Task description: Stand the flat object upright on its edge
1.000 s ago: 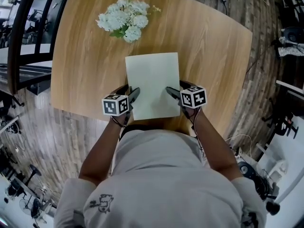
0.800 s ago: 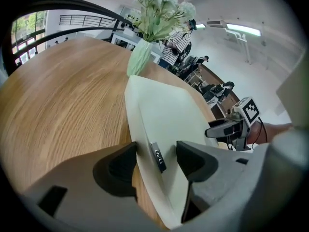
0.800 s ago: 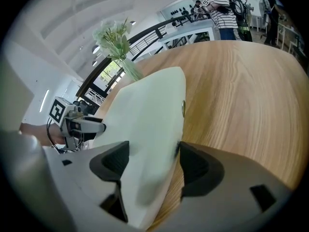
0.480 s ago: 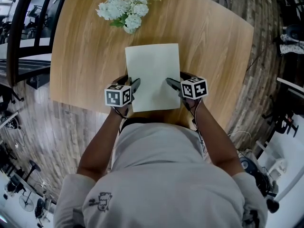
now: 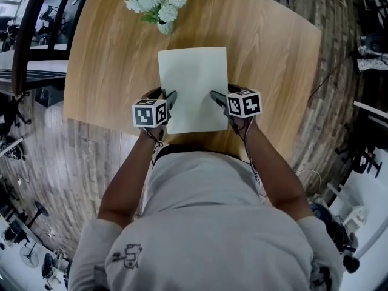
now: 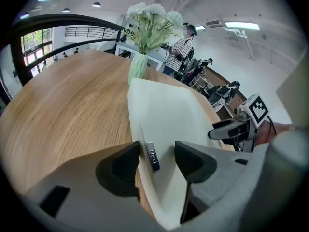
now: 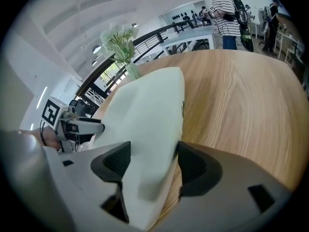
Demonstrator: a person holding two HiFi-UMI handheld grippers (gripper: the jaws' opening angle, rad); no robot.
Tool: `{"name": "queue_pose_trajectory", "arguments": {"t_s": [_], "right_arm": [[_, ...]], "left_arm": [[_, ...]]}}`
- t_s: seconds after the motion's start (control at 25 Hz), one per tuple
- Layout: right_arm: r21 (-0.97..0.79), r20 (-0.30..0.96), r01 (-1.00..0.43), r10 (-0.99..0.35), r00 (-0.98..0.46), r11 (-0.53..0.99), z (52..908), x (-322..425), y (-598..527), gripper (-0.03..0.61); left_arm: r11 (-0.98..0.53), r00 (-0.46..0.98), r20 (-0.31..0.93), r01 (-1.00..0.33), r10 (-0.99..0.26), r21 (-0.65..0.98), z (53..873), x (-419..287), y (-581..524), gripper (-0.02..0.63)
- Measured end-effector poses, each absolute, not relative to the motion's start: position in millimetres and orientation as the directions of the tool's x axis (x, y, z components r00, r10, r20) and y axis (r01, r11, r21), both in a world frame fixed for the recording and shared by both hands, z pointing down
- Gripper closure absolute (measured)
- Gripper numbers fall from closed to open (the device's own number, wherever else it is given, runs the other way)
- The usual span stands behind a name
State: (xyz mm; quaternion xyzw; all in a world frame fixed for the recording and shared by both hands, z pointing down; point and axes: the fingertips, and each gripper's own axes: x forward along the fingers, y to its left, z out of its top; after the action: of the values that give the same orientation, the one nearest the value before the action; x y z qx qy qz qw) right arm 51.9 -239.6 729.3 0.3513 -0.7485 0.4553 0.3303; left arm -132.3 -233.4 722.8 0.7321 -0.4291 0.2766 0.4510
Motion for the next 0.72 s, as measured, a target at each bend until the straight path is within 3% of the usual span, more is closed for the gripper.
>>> {"name": "queue_pose_trajectory", "arguments": {"t_s": [0.72], "right_arm": [[-0.288, 0.756, -0.855, -0.445, -0.48, 0.432, 636, 85, -230, 0.273]], "left_arm": [[-0.346, 0.429, 0.665, -0.901, -0.612, 0.263, 616, -97, -234, 0.376]]}}
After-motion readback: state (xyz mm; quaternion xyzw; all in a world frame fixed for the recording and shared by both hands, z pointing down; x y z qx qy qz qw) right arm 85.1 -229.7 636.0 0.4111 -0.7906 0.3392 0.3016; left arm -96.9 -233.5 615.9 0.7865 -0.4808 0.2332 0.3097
